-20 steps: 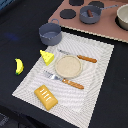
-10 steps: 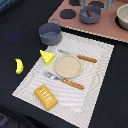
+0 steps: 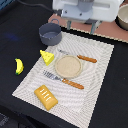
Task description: Interact with the objects in diverse but meaningful ways.
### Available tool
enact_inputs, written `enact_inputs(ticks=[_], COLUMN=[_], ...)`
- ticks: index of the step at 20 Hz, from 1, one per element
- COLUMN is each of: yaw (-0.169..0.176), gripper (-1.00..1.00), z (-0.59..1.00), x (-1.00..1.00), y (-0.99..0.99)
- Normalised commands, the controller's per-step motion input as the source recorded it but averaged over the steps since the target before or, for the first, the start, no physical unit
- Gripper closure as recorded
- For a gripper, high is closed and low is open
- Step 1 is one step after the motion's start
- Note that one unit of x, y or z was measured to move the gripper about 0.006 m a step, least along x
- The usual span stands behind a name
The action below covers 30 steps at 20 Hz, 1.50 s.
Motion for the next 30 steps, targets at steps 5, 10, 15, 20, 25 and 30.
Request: enact_inputs(ticks=[5,10,15,20,25,30], yaw=[0.199,0.185,0.129,0.112,0.104,0.103], gripper=[-1.00,-1.00,-1.00,-1.00,-1.00,-1.00], z=[-0.29,-0.20,-0.20,-0.25,-0.38,-0.45], x=[-0.76,-0.85,-0.99,-1.00,-1.00,-1.00], y=[-0.01,0.00,0.00,0.00,-0.03,-0.07])
